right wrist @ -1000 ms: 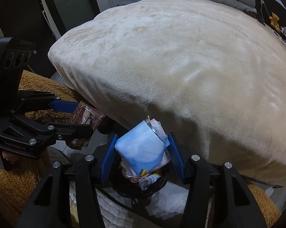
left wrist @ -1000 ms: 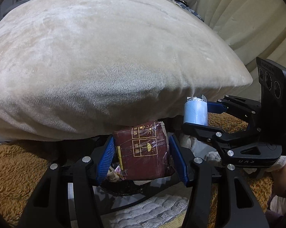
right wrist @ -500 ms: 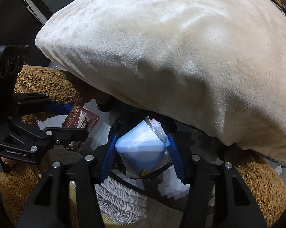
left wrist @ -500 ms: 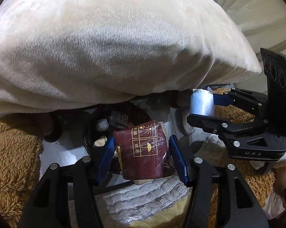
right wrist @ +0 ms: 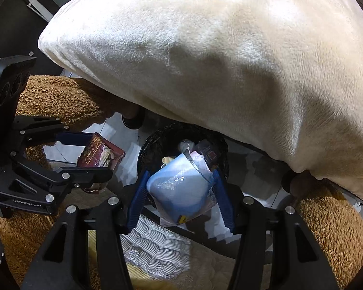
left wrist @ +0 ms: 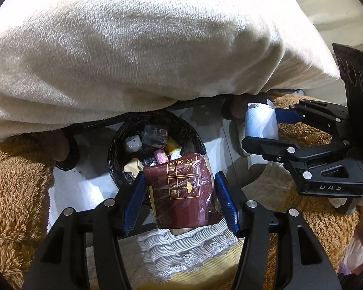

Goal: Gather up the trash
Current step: 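Open both tools to drop the wrapper and bag into the bin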

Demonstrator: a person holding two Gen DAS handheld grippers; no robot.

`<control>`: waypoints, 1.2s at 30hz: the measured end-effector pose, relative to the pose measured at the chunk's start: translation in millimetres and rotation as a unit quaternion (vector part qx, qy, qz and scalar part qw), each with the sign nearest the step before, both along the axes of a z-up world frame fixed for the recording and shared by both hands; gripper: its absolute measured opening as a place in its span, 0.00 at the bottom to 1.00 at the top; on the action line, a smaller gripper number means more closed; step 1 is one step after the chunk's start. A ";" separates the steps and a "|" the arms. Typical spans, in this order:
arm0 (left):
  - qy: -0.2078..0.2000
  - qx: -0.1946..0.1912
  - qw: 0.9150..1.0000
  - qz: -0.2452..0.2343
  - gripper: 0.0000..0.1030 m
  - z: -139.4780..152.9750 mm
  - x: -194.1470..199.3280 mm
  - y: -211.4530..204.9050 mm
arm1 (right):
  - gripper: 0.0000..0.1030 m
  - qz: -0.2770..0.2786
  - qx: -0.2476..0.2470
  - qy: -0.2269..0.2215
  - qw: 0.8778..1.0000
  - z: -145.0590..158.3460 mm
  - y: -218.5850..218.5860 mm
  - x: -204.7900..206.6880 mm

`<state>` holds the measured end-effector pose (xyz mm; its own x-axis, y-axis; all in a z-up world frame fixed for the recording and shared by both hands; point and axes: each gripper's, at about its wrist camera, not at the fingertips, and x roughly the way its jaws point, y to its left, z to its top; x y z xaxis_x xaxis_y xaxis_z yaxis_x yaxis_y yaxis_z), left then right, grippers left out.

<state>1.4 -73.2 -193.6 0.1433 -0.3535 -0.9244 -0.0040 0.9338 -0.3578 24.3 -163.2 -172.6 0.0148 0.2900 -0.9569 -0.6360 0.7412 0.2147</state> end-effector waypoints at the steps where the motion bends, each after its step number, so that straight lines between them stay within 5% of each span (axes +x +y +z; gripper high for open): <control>1: 0.000 0.001 1.000 0.000 0.54 0.1 -0.1 0.1 | 0.53 0.002 0.003 0.001 1.000 0.3 0.6 -0.5; 15: -0.008 0.011 1.000 0.006 0.61 1.7 0.1 2.0 | 0.54 0.002 0.006 -0.004 1.000 3.6 -1.3 -0.8; 17: -0.009 0.014 1.000 0.008 0.63 2.3 0.3 2.6 | 0.62 -0.004 0.007 -0.005 1.000 4.2 -4.0 0.9; 27: -0.018 0.026 0.999 0.019 0.63 7.0 1.1 6.1 | 0.66 -0.013 0.014 -0.019 1.000 11.0 -6.4 1.2; 36: -0.065 0.023 0.997 0.029 0.63 28.7 0.8 12.8 | 0.81 -0.029 0.073 -0.071 0.994 40.8 -18.1 -1.1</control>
